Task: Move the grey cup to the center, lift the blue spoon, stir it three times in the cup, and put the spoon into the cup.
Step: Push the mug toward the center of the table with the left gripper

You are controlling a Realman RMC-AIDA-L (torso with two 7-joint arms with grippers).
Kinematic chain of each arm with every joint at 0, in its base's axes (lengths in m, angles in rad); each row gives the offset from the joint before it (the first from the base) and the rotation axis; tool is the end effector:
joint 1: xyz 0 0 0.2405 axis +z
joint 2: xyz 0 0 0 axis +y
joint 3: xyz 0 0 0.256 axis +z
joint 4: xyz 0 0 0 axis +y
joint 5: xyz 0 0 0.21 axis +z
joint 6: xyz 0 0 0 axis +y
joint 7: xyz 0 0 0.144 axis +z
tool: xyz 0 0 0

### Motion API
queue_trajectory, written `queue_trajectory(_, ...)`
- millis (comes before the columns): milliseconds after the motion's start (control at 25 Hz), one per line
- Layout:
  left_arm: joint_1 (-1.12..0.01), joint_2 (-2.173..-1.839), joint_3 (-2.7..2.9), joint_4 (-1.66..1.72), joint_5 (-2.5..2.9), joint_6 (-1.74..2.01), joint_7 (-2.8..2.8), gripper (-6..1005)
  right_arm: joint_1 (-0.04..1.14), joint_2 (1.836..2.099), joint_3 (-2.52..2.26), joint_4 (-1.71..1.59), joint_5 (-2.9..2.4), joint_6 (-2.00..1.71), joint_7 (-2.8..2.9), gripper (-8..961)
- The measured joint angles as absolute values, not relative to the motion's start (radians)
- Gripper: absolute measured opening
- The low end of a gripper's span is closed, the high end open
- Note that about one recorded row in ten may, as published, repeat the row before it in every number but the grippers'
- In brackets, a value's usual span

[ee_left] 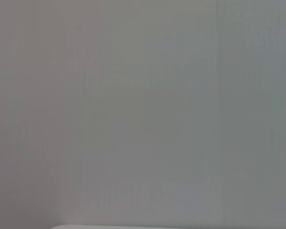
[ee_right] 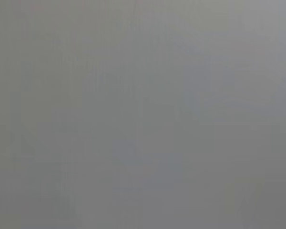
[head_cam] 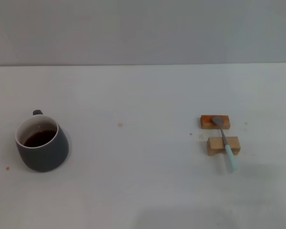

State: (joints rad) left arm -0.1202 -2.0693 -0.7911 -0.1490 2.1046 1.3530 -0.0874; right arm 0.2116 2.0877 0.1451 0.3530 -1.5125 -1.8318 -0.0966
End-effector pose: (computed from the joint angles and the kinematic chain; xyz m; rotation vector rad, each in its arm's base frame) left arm -0.4079 0.2113 0.0190 -1.3219 -0.6102 -0.5175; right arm 0.3121 0.2153 0.0051 -1.2225 0.2912 0.8789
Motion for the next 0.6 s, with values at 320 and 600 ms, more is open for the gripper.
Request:
queue_trajectory(320, -0.117, -2.069, -0.79, -0.149, 2.105, 1.354, -0.087, 842, 0.212, 2.088, 0.146, 0.353, -1.513, -1.832, -0.097, 776)
queue_trajectory(600, -0.103, -2.07, -0.773, -0.155, 2.114, 1.393, -0.015, 839, 0.21, 2.088, 0.143, 0.353, -1.513, -1.845, -0.097, 776)
